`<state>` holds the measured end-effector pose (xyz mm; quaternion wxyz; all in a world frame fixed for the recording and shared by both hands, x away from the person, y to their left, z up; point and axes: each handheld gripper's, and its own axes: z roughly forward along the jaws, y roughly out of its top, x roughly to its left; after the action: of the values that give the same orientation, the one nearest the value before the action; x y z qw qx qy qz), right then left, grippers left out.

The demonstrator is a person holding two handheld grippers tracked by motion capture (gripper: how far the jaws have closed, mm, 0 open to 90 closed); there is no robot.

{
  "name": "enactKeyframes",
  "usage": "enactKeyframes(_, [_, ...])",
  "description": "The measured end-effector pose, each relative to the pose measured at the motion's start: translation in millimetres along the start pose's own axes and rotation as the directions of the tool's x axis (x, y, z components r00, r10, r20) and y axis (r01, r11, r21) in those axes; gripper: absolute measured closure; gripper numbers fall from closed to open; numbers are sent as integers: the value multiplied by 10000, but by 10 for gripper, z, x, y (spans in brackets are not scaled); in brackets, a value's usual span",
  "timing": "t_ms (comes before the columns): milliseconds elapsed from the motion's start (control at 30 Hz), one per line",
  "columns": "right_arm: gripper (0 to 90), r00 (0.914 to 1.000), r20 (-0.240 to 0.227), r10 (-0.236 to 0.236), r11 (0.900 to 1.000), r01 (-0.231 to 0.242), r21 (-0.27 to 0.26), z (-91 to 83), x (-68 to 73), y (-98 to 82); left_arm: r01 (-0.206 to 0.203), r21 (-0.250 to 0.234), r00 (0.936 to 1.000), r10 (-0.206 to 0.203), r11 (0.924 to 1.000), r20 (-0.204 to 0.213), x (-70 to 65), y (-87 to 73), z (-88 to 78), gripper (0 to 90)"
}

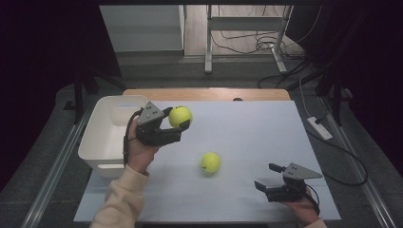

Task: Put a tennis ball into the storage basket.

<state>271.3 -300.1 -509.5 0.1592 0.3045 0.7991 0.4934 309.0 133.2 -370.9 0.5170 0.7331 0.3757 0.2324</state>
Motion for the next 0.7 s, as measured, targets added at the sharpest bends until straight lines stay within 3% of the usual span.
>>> enactKeyframes(700, [98, 10000, 24, -35, 10000, 35, 44, 3, 2, 0, 141, -191, 9991, -148, 9997, -394, 111, 27, -117, 271])
